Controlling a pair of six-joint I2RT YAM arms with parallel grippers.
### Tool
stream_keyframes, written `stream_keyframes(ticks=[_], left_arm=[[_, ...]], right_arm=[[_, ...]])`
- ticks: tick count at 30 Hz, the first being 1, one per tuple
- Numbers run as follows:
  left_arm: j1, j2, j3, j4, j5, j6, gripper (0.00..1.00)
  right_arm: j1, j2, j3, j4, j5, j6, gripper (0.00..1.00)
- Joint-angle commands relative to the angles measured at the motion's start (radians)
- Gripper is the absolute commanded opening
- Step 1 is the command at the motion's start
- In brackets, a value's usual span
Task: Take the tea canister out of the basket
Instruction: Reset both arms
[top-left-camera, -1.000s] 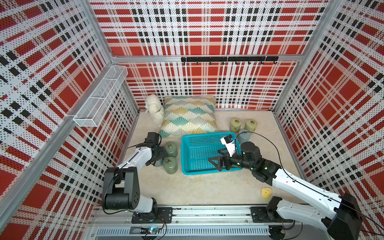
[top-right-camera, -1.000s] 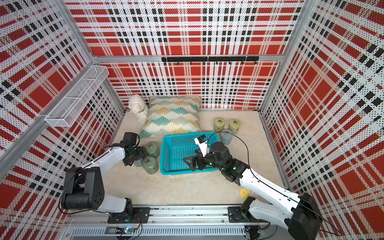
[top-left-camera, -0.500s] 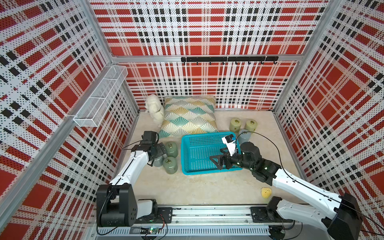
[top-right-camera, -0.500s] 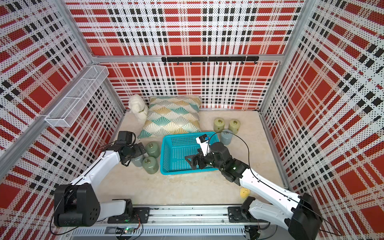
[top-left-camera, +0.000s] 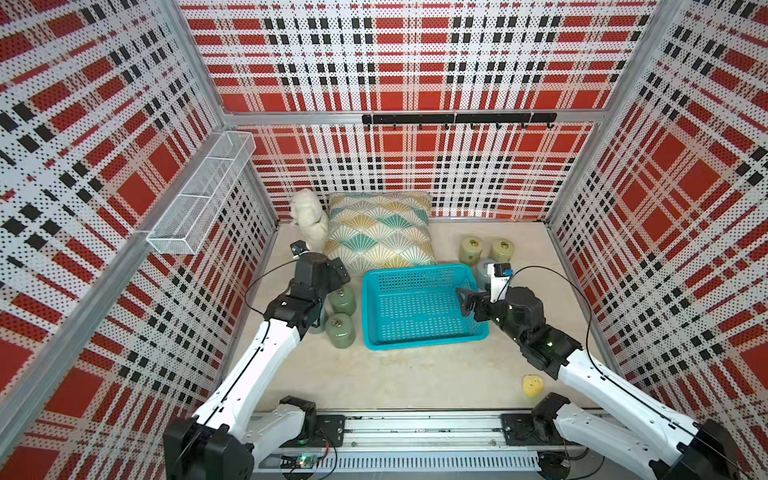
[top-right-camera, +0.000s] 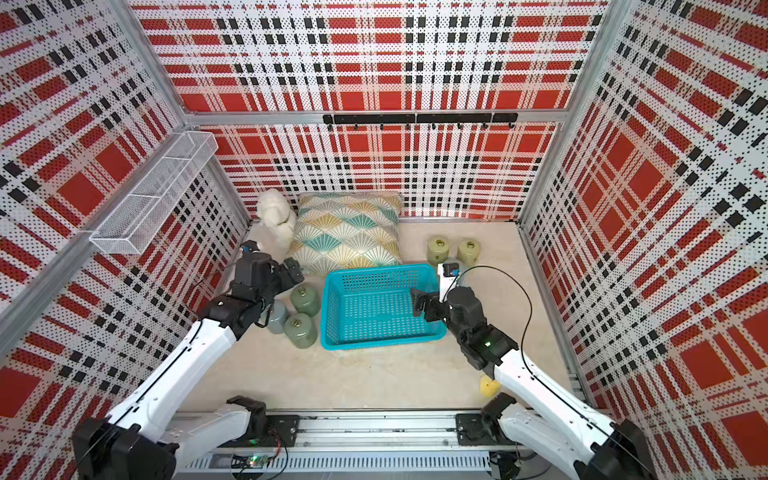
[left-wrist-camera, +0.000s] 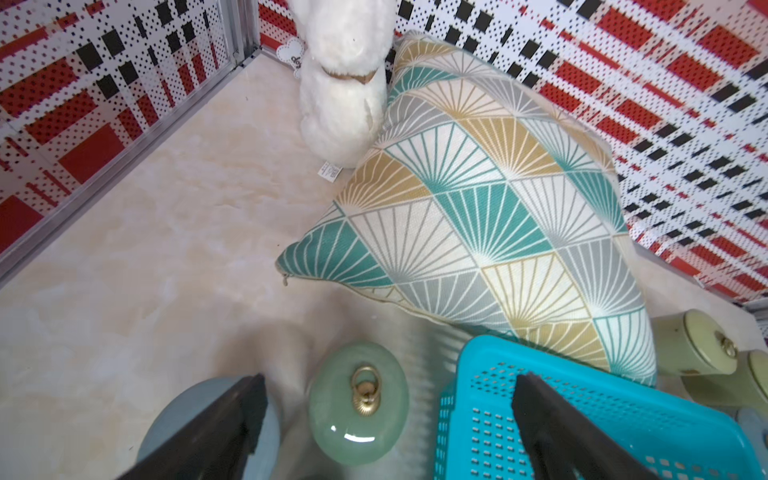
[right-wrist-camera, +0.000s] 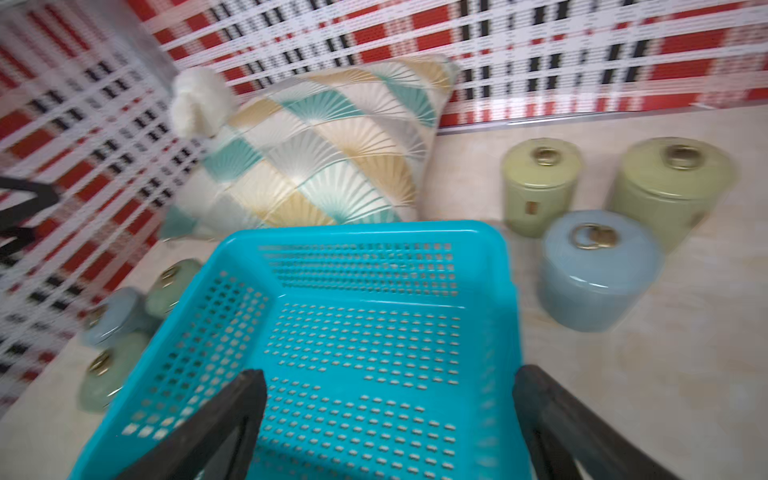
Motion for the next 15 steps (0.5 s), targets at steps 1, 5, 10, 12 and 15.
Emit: stream_keyframes(ticks=[1,5,10,12,15], left_arm=[[-0.01,0.021,-0.057,0.22,-0.121,0.01,0.99],[-0.004,0.034,-0.159,0.428,-0.318,0.059,0.99],[0.165,0.043,-0.288,0.649,-0.237,0.105,0.99],[0.208,0.051,-0.351,0.755,-0.159,0.171,0.99],[0.206,0.098,-0.438,0.905,-0.204,0.325,0.99]], right_arm=[[-0.026,0.002,-0.004,0.03,0.176,-0.017,1.0],[-0.045,0.027,-0.029,0.074,0.351,-0.073,1.0],[-0.109,0.055,-0.079,0.221,0.519,-0.19,1.0],[-0.171,0.07,-0.079,0.244,0.514,-0.203,1.0],[-0.263,0.13,-0.097,0.355,0.499,-0.269,1.0]])
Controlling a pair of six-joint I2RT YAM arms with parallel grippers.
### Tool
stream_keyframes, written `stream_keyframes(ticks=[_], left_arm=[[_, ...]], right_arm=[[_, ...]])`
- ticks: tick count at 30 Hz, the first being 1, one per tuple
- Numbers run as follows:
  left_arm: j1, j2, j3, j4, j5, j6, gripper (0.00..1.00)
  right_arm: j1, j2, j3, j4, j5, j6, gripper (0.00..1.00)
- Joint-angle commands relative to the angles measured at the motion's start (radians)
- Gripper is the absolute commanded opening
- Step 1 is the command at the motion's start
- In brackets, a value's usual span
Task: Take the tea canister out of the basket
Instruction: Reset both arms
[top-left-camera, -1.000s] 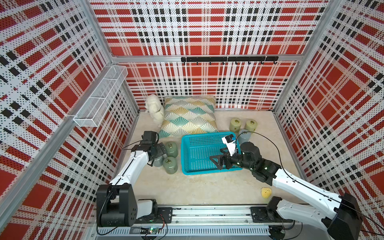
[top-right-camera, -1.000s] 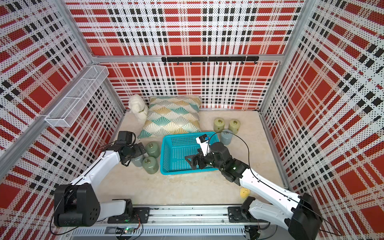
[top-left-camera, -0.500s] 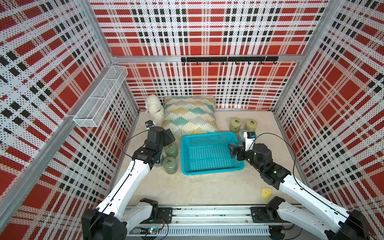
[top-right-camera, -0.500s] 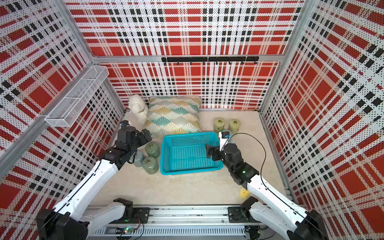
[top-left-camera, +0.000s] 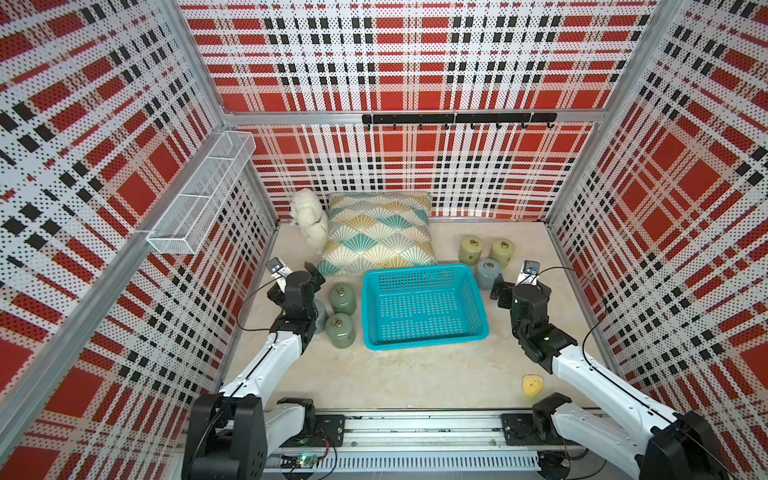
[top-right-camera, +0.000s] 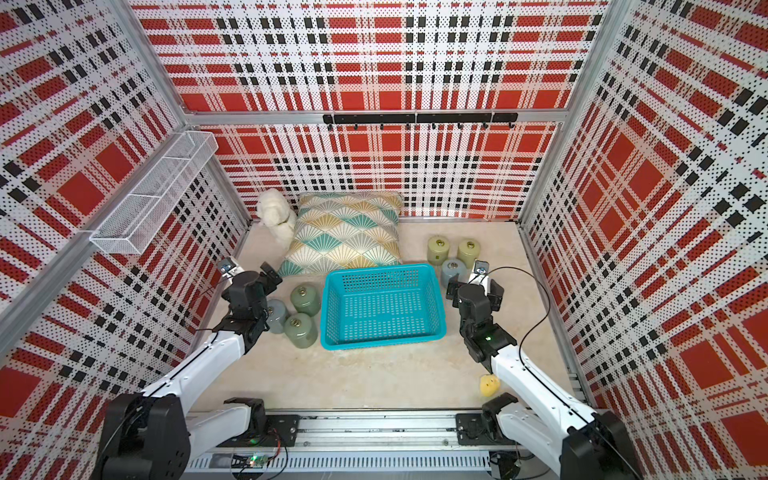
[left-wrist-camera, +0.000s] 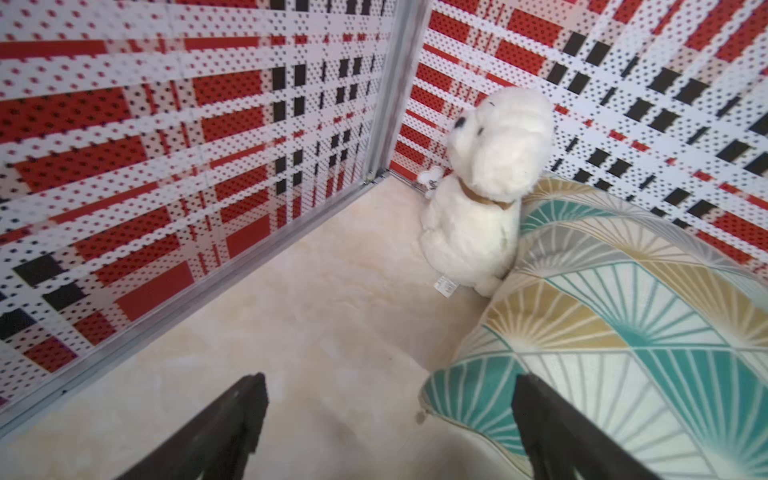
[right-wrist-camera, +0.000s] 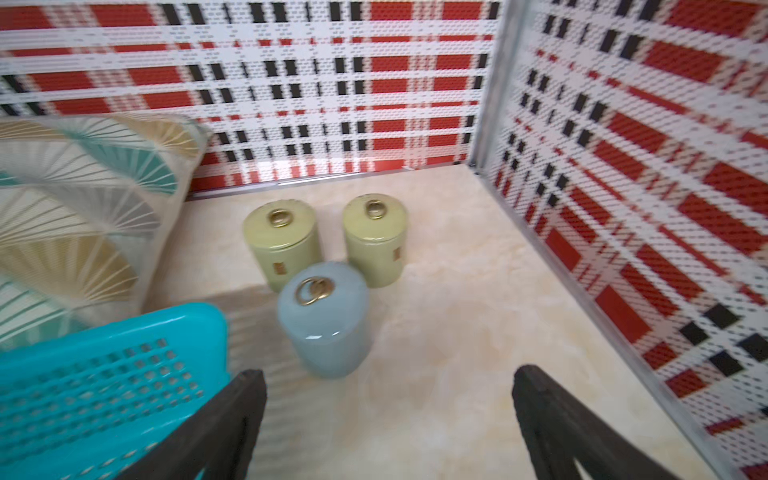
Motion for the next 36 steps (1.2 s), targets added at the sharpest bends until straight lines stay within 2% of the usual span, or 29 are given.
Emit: stream_keyframes(ticks=[1,3,5,8,11,14,19,21,26,28,31,32,33,35,36], left_arm=[[0.0,0.061,-0.067,0.241,-0.016,0.176,0.99],[-0.002,0.133,-0.068,0.253,-0.125,0.152,0.99],[-0.007,0.179,-0.074,0.278,-0.163,0.135,0.99],[-0.051,0.222,-0.148,0.48,-0.211,0.18,0.99],[-0.074,0.267,-0.219,0.726,-0.161,0.243,0.99],[-0.103,0.285,-0.226,0.786,-0.155,0.346,0.99],[-0.058,0.3,-0.329,1.003,-0.132,0.313,0.99],[-0.038,0.33,-0.357,1.093,-0.077,0.315,0.99],[-0.007,0.37,-0.328,1.043,0.066,0.326,0.99],[-0.003,0.427,-0.347,1.169,0.083,0.333,1.0],[0.018,0.408,-0.333,1.099,0.1,0.312,0.99],[0.021,0.409,-0.334,1.102,0.106,0.31,0.99],[0.021,0.411,-0.332,1.102,0.104,0.309,0.99],[0.021,0.41,-0.333,1.104,0.102,0.31,0.99],[0.02,0.41,-0.333,1.103,0.101,0.308,0.99]], right_arm=[[-0.082,0.065,-0.014,0.169,0.047,-0.11,1.0],[-0.137,0.146,-0.006,0.212,0.044,-0.133,1.0],[-0.163,0.212,-0.022,0.308,0.051,-0.162,1.0],[-0.209,0.281,-0.082,0.489,-0.03,-0.186,1.0],[-0.276,0.346,-0.105,0.539,-0.14,-0.16,1.0],[-0.324,0.392,-0.108,0.569,-0.233,-0.114,1.0],[-0.324,0.394,-0.199,0.744,-0.323,-0.126,1.0],[-0.324,0.408,-0.236,0.826,-0.331,-0.117,1.0],[-0.312,0.47,-0.263,0.941,-0.341,-0.14,1.0],[-0.308,0.48,-0.252,0.933,-0.352,-0.15,1.0],[-0.308,0.556,-0.242,0.996,-0.374,-0.167,1.0],[-0.305,0.559,-0.23,0.99,-0.368,-0.171,1.0],[-0.306,0.533,-0.212,0.894,-0.378,-0.159,1.0],[-0.312,0.553,-0.223,0.955,-0.385,-0.166,1.0],[-0.312,0.535,-0.216,0.907,-0.389,-0.158,1.0]])
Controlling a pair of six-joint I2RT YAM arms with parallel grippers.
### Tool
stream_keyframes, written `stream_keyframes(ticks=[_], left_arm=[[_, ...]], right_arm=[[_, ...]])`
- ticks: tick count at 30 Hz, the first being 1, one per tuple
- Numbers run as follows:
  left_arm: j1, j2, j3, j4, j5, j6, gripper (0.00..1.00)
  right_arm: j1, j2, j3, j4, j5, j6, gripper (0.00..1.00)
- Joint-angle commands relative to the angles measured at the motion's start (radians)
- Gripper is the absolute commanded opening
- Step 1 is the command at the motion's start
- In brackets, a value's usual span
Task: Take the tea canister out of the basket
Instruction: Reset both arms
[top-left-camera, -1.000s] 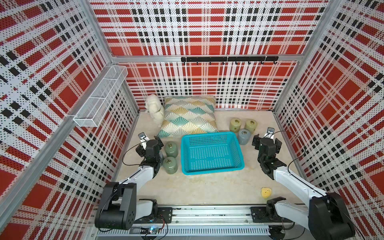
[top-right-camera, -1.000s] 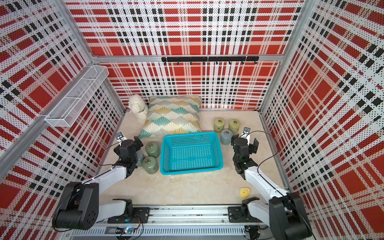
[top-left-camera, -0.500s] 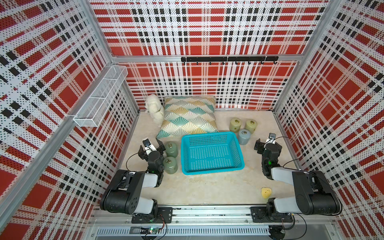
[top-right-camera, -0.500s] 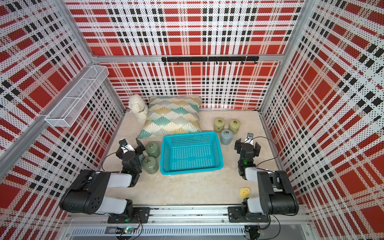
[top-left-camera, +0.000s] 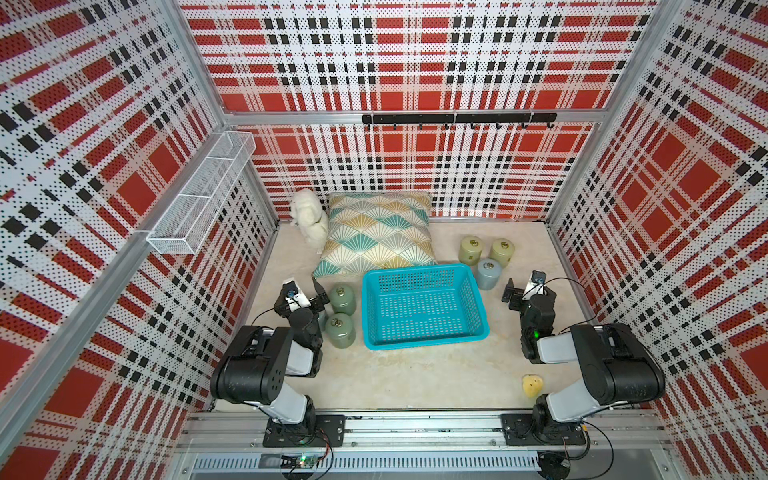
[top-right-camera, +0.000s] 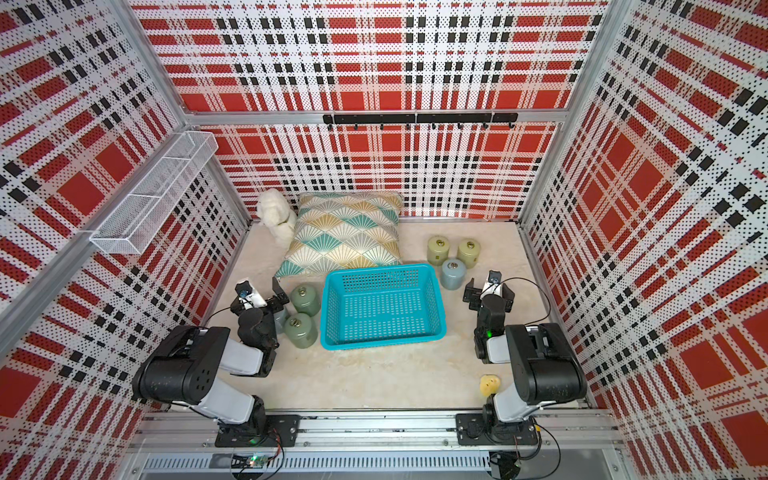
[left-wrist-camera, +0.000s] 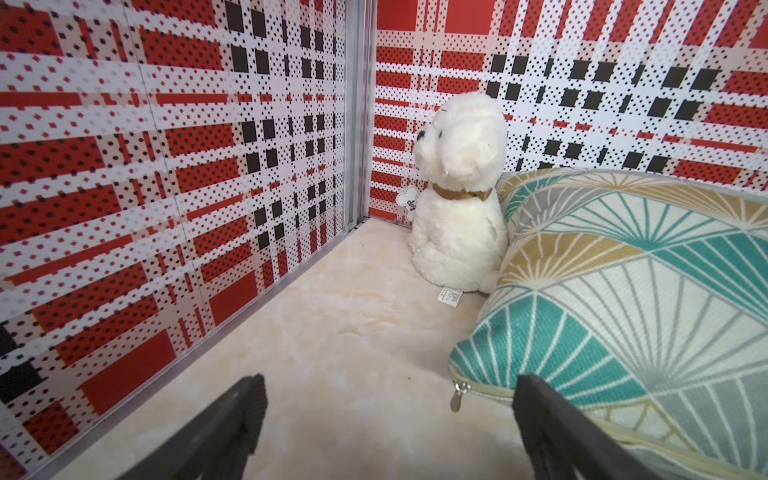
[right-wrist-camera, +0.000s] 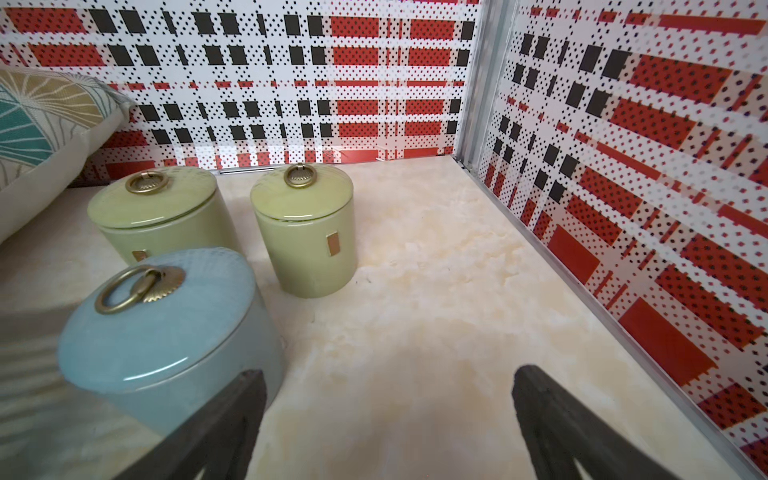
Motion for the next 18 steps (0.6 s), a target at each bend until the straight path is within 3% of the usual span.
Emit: stream_keyframes(ticks=[1,18], left_arm=[[0.006,-0.001,0.009,0.034,0.025,-0.001,0.99],[-0.02,0.011,0.027,0.025,-0.009,0.02,0.99]], right_arm=[[0.004,0.003,0.015,0.029,-0.019,-0.008,1.0],[0.003,-0.001,0.02,0.016,-0.019,-0.008,1.0]])
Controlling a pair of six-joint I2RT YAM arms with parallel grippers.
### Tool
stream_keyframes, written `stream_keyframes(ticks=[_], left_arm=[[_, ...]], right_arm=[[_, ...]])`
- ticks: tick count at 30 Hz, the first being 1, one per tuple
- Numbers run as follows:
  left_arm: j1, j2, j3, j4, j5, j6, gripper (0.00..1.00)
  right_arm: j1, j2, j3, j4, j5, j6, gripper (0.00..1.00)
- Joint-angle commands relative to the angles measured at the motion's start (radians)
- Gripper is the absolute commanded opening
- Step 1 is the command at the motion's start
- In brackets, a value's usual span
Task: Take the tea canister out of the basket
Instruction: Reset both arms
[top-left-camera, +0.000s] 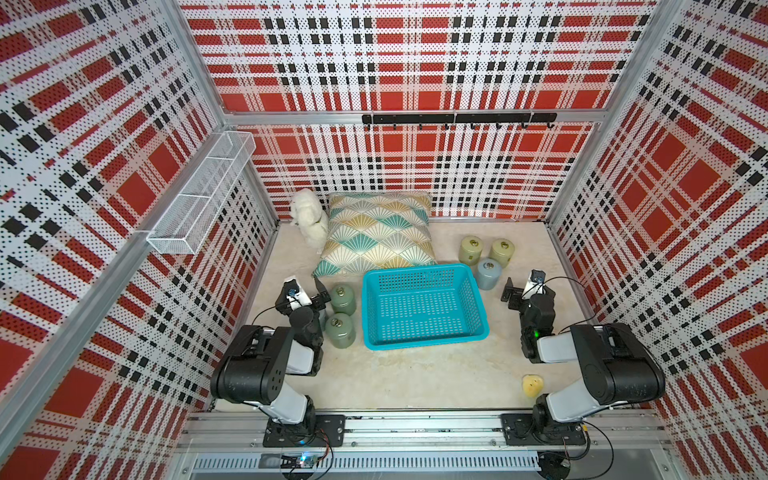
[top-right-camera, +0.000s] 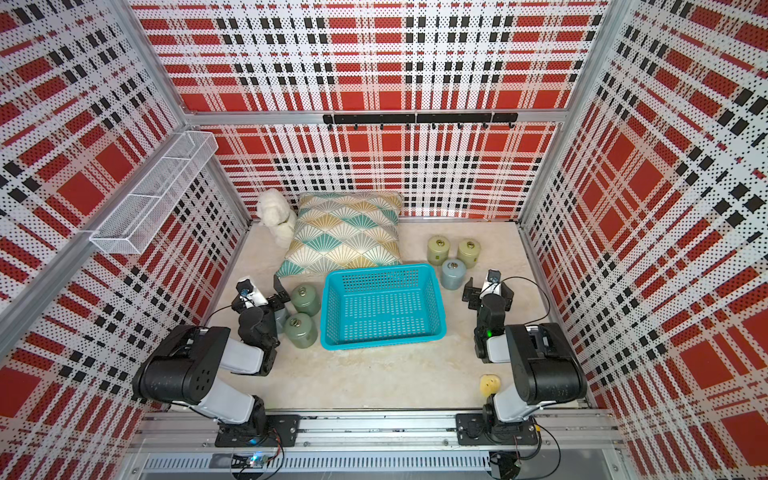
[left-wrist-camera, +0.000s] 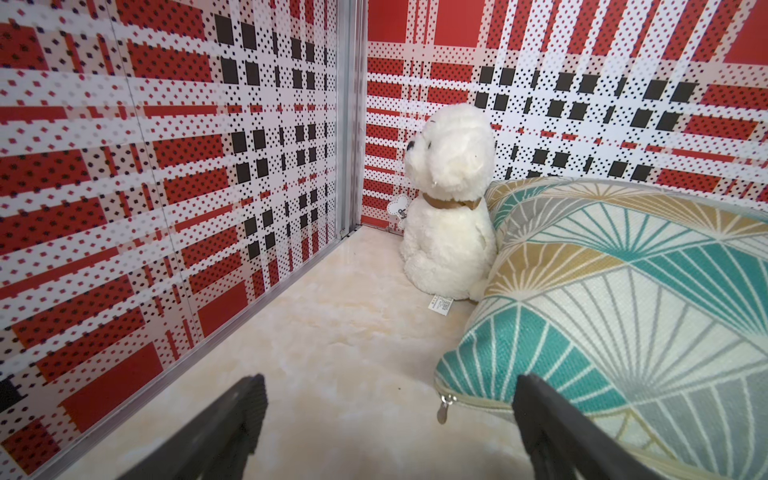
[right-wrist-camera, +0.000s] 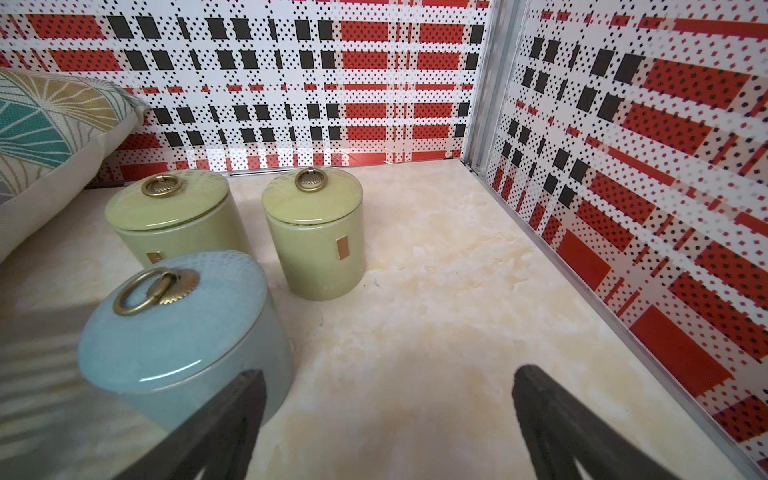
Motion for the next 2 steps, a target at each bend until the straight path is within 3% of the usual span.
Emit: stream_keyframes(ticks=[1,2], left_arm=[[-0.003,0.01,0.015,0.018,-0.007,0.011,0.99],[-0.004,0.009,0.013,0.018,-0.007,0.012,0.99]], right_arm=[[0.003,-0.003,0.015,0.012,-0.001,-0.006,1.0],[0.003,-0.002,0.015,0.013,-0.002,-0.006,1.0]])
